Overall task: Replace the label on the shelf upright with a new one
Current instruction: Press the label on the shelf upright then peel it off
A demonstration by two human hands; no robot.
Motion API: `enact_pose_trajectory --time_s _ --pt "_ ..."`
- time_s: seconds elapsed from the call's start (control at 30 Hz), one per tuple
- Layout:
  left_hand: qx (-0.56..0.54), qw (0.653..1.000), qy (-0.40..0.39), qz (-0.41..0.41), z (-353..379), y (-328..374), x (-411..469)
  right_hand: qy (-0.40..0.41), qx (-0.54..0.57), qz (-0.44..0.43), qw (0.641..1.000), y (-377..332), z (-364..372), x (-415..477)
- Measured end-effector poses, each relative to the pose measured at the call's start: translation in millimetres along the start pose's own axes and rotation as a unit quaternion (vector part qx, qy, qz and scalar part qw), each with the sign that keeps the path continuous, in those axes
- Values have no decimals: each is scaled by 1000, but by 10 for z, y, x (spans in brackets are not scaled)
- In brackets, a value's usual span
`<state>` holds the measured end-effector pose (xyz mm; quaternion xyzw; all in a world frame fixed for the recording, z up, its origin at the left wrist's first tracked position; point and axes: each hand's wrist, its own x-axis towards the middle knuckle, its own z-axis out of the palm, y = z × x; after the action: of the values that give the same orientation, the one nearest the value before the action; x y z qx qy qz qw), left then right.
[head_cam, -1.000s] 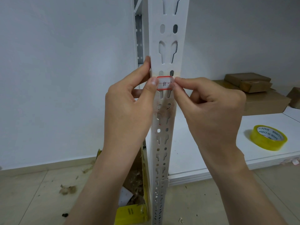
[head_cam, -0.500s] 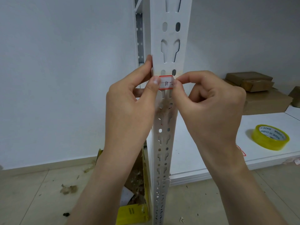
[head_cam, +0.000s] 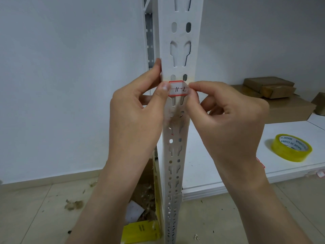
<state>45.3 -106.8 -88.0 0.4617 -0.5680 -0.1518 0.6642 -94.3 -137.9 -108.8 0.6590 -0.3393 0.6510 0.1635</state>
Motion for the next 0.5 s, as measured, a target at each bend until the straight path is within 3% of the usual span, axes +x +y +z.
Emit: enact_pose_trajectory --time_s 0.5 --pt "3 1000 -3 8 7 -15 -1 -21 26 36 999 6 40 -28"
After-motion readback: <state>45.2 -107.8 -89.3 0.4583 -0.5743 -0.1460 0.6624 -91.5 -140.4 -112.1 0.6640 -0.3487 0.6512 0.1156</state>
